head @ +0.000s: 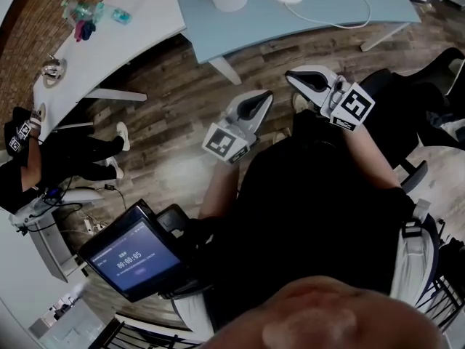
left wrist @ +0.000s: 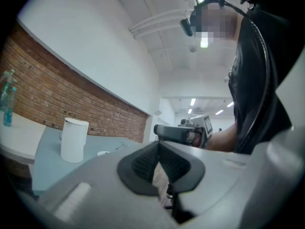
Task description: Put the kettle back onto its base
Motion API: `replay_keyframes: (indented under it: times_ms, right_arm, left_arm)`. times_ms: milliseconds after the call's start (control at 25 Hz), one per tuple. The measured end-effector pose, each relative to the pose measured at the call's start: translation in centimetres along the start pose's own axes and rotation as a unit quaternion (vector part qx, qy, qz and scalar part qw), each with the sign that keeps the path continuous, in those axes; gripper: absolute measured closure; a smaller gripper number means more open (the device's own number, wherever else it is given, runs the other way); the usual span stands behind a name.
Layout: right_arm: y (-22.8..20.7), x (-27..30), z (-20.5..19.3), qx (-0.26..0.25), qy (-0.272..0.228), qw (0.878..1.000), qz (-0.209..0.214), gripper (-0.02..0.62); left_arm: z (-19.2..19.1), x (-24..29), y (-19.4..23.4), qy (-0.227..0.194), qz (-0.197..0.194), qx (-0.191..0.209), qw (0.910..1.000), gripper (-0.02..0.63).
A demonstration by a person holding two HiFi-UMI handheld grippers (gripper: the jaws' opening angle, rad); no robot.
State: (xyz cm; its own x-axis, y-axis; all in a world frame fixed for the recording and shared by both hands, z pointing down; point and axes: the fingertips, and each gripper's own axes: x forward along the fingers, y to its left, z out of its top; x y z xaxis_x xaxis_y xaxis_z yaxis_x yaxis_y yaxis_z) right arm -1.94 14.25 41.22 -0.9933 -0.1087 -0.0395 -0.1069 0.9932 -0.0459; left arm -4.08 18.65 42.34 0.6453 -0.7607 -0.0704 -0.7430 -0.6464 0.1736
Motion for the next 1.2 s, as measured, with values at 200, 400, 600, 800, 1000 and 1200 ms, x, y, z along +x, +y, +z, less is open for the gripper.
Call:
replay_keyframes:
  times_ms: [200, 400, 600, 800, 1000, 1200]
  right_arm:
    - [-1.9, 1.3, -0.8, 0.013, 0.006, 1.000, 0.007, 0.592]
    - [-3.5, 2.3, -0.9, 0.018, 0.000, 1.000, 0.018, 0.592]
    - [-5.8, 4.2, -0.7, 0.023, -0.005, 0.999, 0.021, 0.592]
    - [-9.4, 5.5, -1.3, 0.030, 0.000, 0.999, 0.024, 0.592]
    - [-12.4, 5.3, -0.6, 0.031, -0.001, 0.999, 0.028, 0.592]
    - [-14.9, 5.8, 0.2, 0.030, -0.006, 0.999, 0.044, 0.592]
  left_arm:
    - [-0.7, 0.2, 2.4, 0.013, 0.011, -0.007, 0.9998, 0.604]
    - [-0.4, 1.1, 3.7, 0.014, 0.020, -0.006, 0.9997, 0.604]
    - [-0.3, 2.1, 6.0, 0.023, 0.025, -0.017, 0.9993, 0.604]
    - [-0.4, 3.9, 9.8, 0.028, 0.030, -0.016, 0.9991, 0.604]
    - [0.0, 6.1, 11.0, 0.036, 0.031, -0.008, 0.9988, 0.604]
    - [0.5, 8.1, 12.3, 0.040, 0.043, -0.001, 0.9983, 0.604]
